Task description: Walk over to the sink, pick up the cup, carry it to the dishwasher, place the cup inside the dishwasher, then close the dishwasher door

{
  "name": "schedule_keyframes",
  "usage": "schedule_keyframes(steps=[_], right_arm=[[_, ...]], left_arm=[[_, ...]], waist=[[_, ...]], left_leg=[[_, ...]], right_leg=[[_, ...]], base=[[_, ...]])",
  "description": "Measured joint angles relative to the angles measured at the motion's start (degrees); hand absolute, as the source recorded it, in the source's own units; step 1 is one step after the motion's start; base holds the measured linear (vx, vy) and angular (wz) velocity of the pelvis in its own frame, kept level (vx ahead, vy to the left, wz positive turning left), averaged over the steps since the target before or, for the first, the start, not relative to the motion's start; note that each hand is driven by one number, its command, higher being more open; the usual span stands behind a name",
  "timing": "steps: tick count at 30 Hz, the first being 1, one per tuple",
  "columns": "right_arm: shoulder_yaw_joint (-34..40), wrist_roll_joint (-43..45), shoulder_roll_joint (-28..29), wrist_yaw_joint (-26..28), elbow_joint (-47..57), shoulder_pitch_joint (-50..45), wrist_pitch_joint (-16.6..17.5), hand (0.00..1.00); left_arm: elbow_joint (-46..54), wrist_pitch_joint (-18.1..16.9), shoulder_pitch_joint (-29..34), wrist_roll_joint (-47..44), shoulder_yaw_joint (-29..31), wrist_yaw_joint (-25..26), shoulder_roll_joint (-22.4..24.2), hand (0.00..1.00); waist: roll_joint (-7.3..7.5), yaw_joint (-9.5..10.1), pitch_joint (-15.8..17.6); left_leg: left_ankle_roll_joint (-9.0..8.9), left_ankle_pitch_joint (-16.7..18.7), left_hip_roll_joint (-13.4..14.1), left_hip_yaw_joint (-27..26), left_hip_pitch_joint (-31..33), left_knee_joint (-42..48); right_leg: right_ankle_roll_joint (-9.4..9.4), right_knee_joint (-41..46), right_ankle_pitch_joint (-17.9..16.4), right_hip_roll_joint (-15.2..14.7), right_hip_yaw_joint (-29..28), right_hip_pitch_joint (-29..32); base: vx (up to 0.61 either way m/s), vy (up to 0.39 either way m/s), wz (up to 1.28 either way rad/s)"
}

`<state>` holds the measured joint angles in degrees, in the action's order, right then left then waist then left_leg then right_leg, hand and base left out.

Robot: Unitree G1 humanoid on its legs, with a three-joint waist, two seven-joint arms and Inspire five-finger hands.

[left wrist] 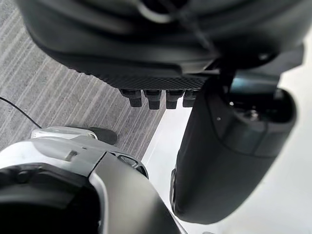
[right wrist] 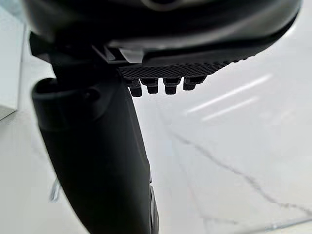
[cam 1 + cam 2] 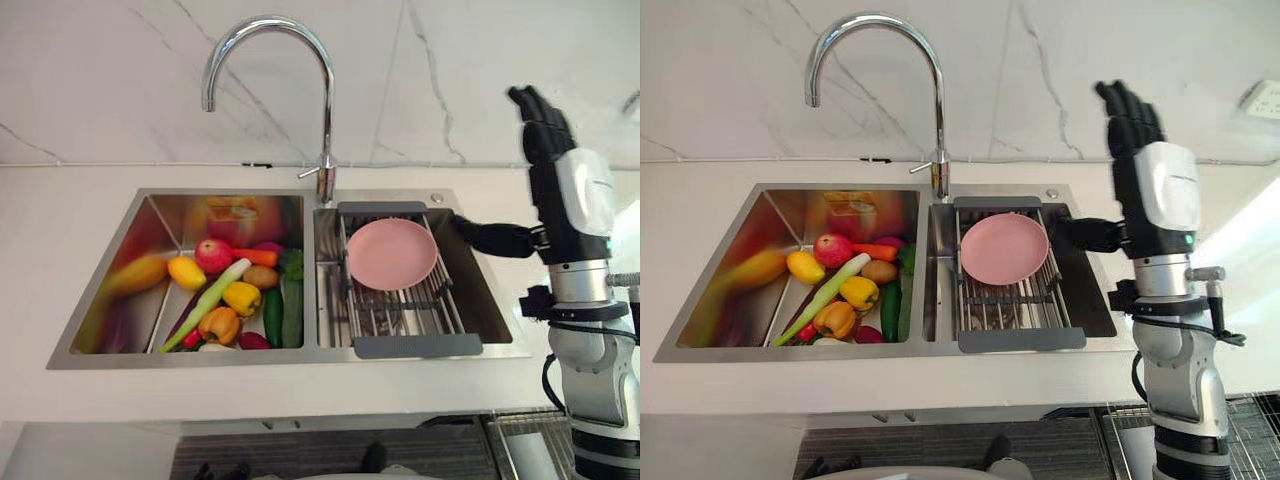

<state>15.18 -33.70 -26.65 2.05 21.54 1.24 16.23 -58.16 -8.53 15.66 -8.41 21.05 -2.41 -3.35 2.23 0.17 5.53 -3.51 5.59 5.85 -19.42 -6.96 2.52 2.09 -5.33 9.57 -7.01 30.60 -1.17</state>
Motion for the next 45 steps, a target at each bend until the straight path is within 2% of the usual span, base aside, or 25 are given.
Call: schedule_keyframes(steps=[1,5,9,20,26,32,38,45], right_arm=[[-1.7,0.4,0.0,3.3,0.0,-0.3,0.7,1.00],[-6.3,-0.5,-0.9,8.8,-2.0,-0.2,1.7,1.00],[-11.2,-6.9,-4.4,11.6,-7.2,0.9,1.9,1.00],[-17.0,-18.1,-9.1,12.0,-17.5,2.8,1.4,1.00],[-18.4,-21.8,-9.4,11.2,-20.3,2.8,1.3,1.00],[-18.7,-27.3,-9.4,6.1,-22.7,2.8,1.2,1.00],[-20.7,-32.0,-9.3,0.5,-24.9,2.8,-1.0,1.00],[-20.7,-34.0,-9.3,-2.8,-27.2,2.8,-2.7,1.00]], left_arm=[[0.1,-0.1,-0.1,0.0,0.0,0.0,-0.2,1.00],[0.0,-0.2,-0.1,0.0,-0.1,0.0,-0.5,1.00],[-0.5,-0.2,-0.6,-0.2,-0.3,-0.1,-0.6,1.00],[-0.8,0.0,-0.4,-1.1,-1.4,-0.4,-1.3,1.00],[-0.8,0.2,-0.4,-1.1,-3.3,-0.5,-2.0,1.00],[-0.8,0.3,-0.4,-1.0,-3.6,-0.5,-2.2,1.00],[-0.7,0.6,-0.4,-0.5,-3.9,-0.4,-2.2,1.00],[-0.7,0.7,-0.4,-0.5,-5.6,-0.3,-2.5,1.00]], waist=[[0.43,0.01,-0.3],[0.79,0.27,-0.6],[0.85,0.55,-0.6],[1.15,0.57,-0.9],[1.06,0.53,-0.9],[0.97,0.51,-0.9],[0.88,0.56,-0.9],[-0.01,0.66,-1.1]], left_leg=[[0.00,0.1,0.0,0.0,0.2,0.1],[0.05,0.0,-0.1,0.3,0.4,-0.1],[0.26,-0.1,-0.4,1.5,0.7,-0.2],[0.67,-1.1,-1.1,2.8,0.9,-1.0],[0.59,-1.3,-1.1,2.9,0.9,-1.3],[0.59,-1.3,-1.1,2.9,0.9,-1.3],[0.59,-1.3,-1.1,2.9,0.9,-1.3],[0.59,-1.3,-1.0,2.9,0.9,-1.3]], right_leg=[[0.01,0.0,0.0,0.0,0.0,0.2],[-0.01,0.0,0.0,-0.2,0.3,0.3],[0.01,0.0,0.0,-0.4,1.3,0.1],[0.21,0.0,0.1,-1.2,2.7,-0.2],[0.21,0.0,0.1,-1.2,2.6,-0.1],[0.21,0.0,0.1,-1.2,2.6,-0.1],[0.21,0.0,0.1,-1.2,2.5,-0.1],[0.21,0.0,0.1,-1.2,2.5,-0.1]], base=[[0.00,0.000,0.00],[0.00,0.026,0.03],[0.00,0.027,0.13],[-0.03,0.022,0.08],[0.00,0.000,0.00],[0.00,0.000,0.00],[0.00,0.000,0.00],[0.00,0.000,0.00]])
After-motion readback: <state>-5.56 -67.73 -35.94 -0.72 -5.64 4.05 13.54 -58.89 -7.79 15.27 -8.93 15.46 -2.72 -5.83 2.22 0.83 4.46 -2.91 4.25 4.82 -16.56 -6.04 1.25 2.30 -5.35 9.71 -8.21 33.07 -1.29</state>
